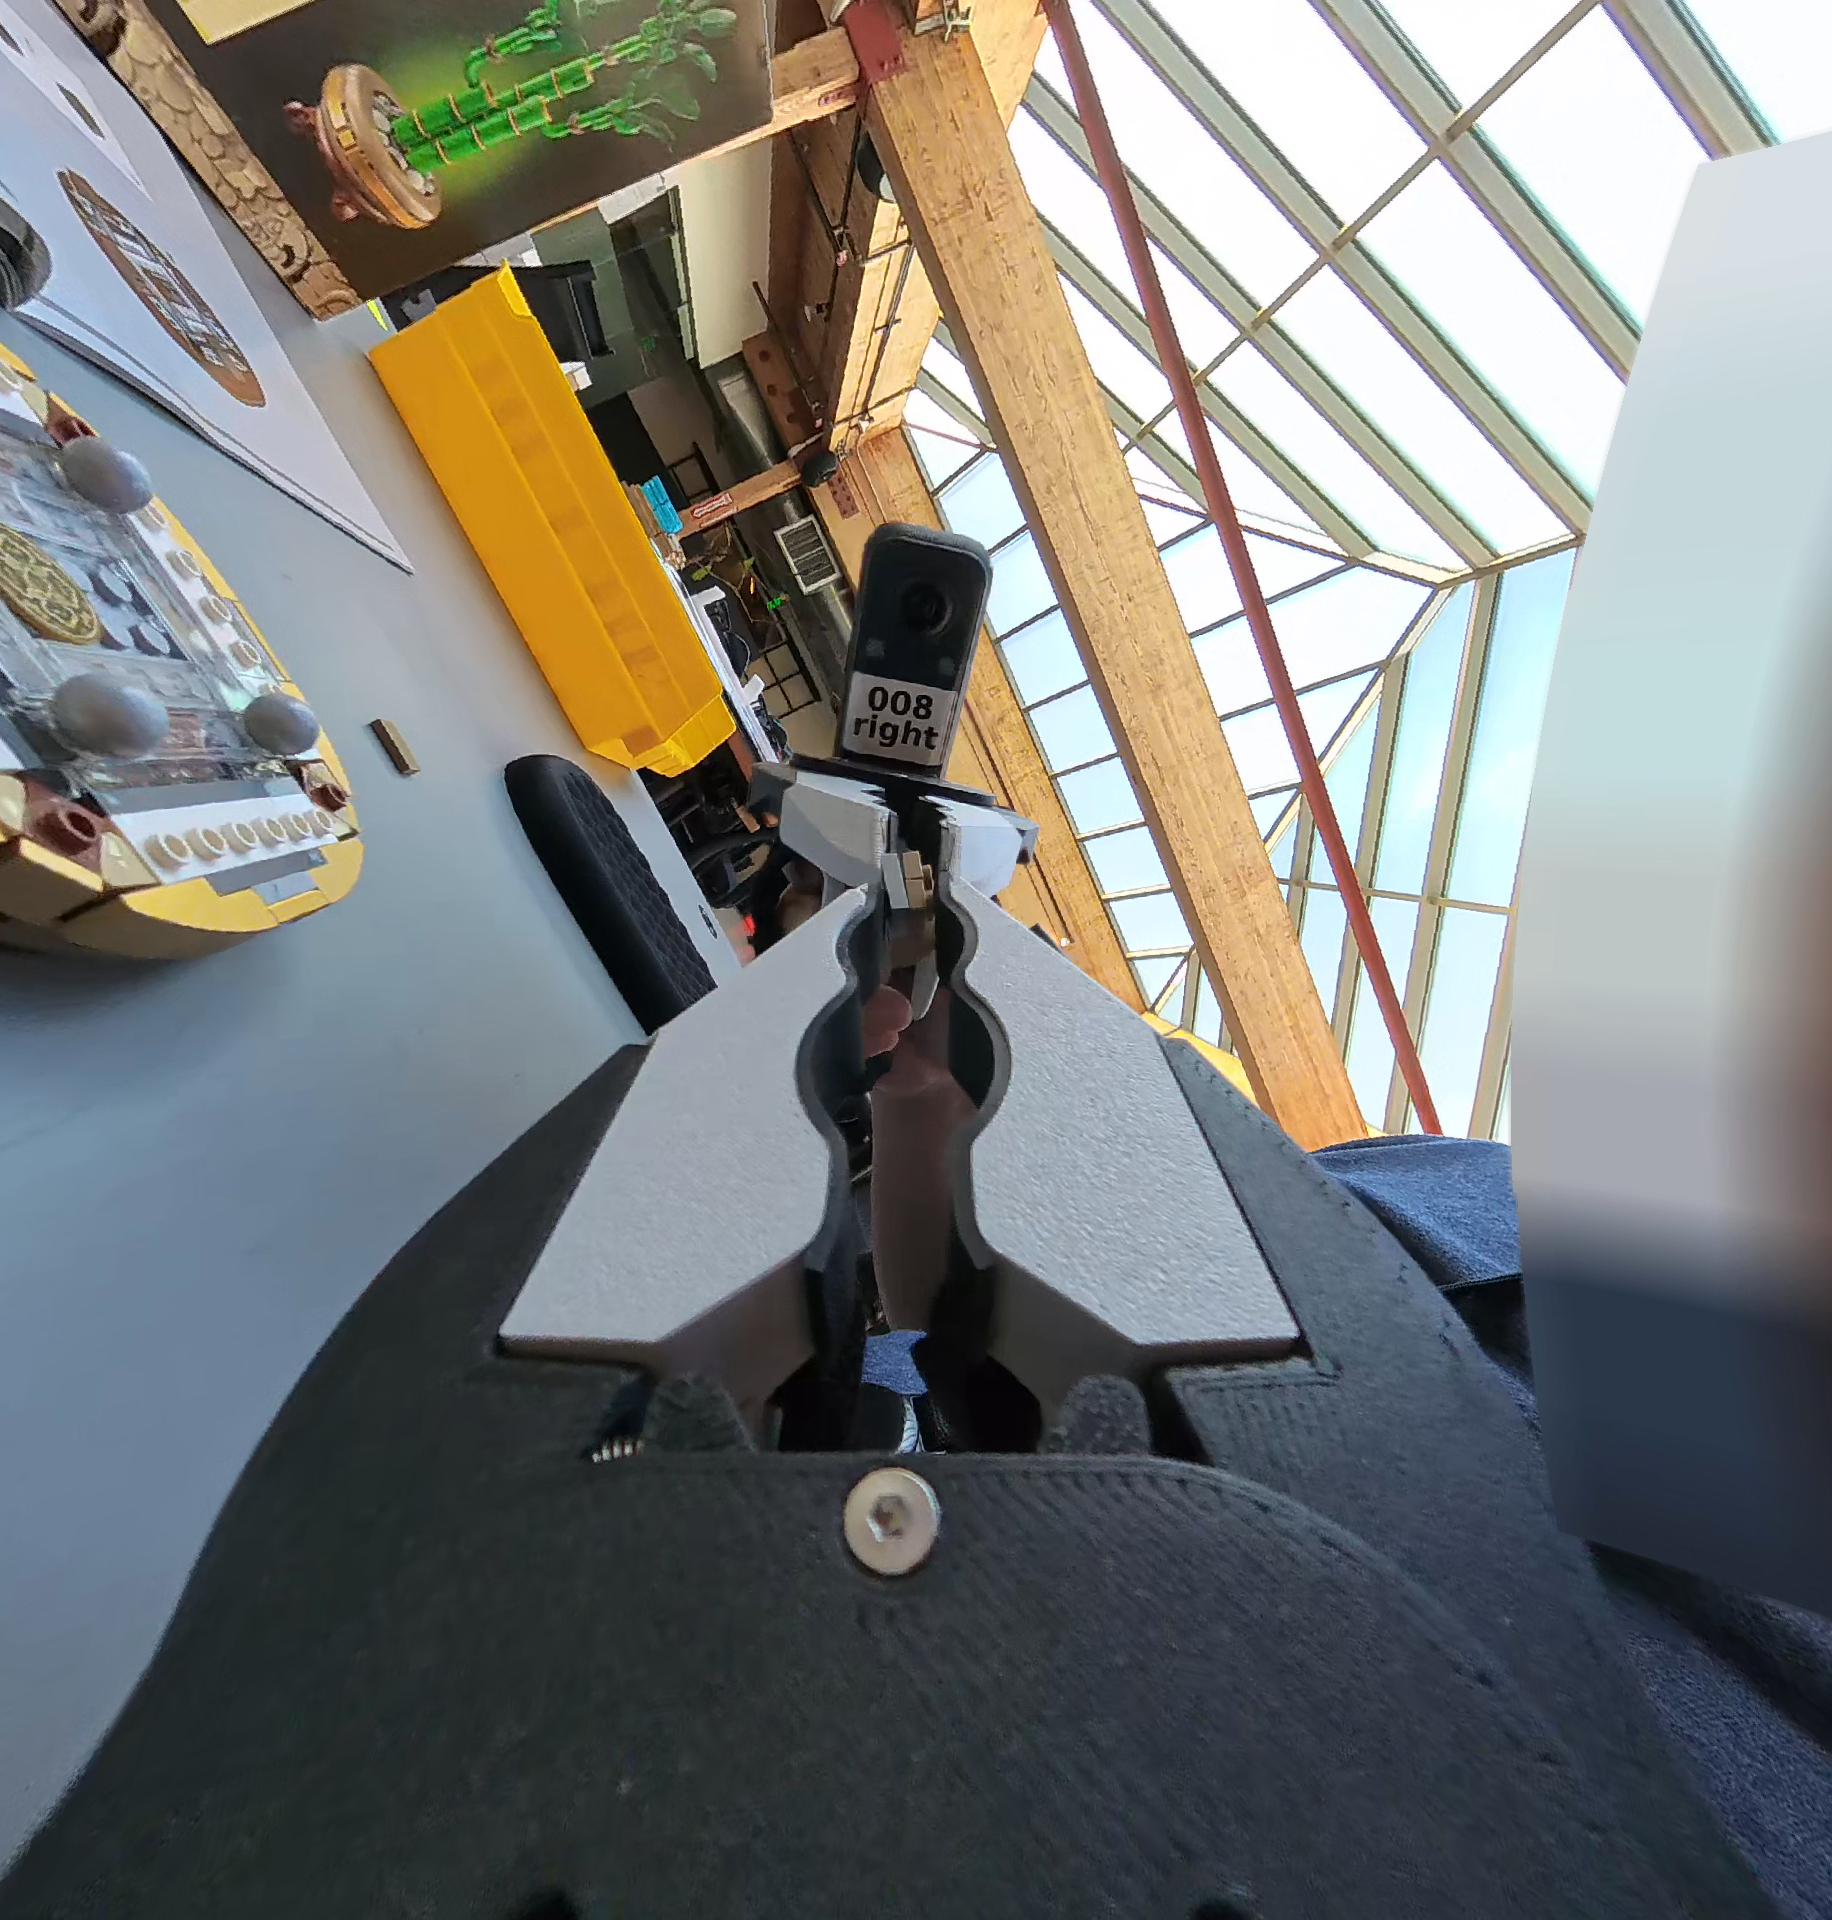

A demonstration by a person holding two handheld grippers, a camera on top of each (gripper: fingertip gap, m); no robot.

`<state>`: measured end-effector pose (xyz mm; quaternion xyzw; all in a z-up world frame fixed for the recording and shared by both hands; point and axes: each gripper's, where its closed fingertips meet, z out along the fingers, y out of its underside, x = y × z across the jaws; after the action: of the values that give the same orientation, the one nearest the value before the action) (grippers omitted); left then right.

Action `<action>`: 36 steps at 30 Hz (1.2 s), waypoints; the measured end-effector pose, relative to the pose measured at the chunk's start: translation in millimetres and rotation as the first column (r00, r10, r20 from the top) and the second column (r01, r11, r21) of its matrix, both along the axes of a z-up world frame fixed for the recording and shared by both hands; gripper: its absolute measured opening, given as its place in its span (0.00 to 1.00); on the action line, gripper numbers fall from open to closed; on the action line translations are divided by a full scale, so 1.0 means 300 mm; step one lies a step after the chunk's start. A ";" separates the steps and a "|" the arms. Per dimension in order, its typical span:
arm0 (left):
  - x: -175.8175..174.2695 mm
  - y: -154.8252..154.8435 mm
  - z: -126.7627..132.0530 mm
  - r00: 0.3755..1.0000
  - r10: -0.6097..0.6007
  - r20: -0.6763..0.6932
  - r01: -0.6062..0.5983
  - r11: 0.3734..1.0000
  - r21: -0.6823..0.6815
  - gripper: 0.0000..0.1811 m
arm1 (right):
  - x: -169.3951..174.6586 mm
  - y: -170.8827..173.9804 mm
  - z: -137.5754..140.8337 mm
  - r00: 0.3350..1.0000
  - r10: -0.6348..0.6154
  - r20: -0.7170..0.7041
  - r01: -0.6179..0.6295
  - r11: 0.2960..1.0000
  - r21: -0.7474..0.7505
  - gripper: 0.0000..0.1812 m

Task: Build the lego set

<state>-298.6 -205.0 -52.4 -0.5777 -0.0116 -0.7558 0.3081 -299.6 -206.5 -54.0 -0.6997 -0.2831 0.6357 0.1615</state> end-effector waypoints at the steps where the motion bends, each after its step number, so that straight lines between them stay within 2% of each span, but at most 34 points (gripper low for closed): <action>1: -0.001 0.000 -0.001 1.000 0.000 0.006 0.000 1.000 -0.003 0.04 | -0.001 -0.003 -0.002 1.000 0.004 0.011 -0.004 1.000 0.017 0.04; 11: -0.002 -0.011 -0.032 0.996 0.003 -0.094 0.003 0.998 0.064 0.03 | -0.006 -0.013 -0.034 0.995 0.000 0.095 -0.011 0.994 0.106 0.04; 20: -0.015 -0.028 0.023 0.996 0.055 -0.069 -0.042 0.984 0.174 0.03 | -0.017 -0.025 0.023 1.000 0.010 0.012 -0.011 0.992 0.126 0.04; 24: -0.022 -0.029 0.036 0.994 0.080 -0.070 -0.064 0.977 0.205 0.03 | -0.020 -0.030 0.023 1.000 0.011 0.029 -0.015 0.989 0.146 0.04; 28: -0.025 -0.031 0.044 0.997 0.058 -0.042 -0.049 0.980 0.190 0.03 | -0.025 -0.031 0.035 1.000 0.005 0.019 -0.008 0.986 0.164 0.04; 36: -0.025 -0.047 0.061 0.998 0.049 -0.033 -0.040 0.971 0.235 0.03 | -0.028 -0.043 0.055 0.998 0.020 -0.054 -0.014 0.994 0.107 0.05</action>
<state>-306.0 -219.1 -34.0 -0.5513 0.0706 -0.7335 0.3913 -308.0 -219.4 -37.6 -0.6701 -0.3180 0.6399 0.2009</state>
